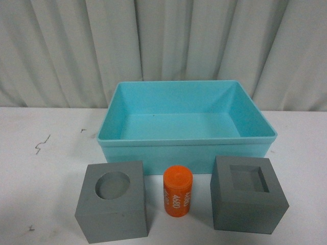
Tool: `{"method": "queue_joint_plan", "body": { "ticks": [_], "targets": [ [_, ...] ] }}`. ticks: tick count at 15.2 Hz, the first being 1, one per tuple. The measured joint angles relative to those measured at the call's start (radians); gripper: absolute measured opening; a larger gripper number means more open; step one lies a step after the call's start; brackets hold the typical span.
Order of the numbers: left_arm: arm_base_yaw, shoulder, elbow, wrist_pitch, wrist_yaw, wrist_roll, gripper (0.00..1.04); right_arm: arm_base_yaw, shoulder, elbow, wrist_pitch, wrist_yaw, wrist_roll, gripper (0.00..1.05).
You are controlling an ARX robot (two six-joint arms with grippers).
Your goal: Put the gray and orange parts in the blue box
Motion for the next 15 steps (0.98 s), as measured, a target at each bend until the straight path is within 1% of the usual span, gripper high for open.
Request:
{"method": "queue_joint_plan", "body": {
  "ticks": [15],
  "targets": [
    [0.0,0.0,0.0,0.0,0.0,0.0,0.98,0.0,0.0,0.0,0.0,0.0,0.0,0.98]
  ]
}}
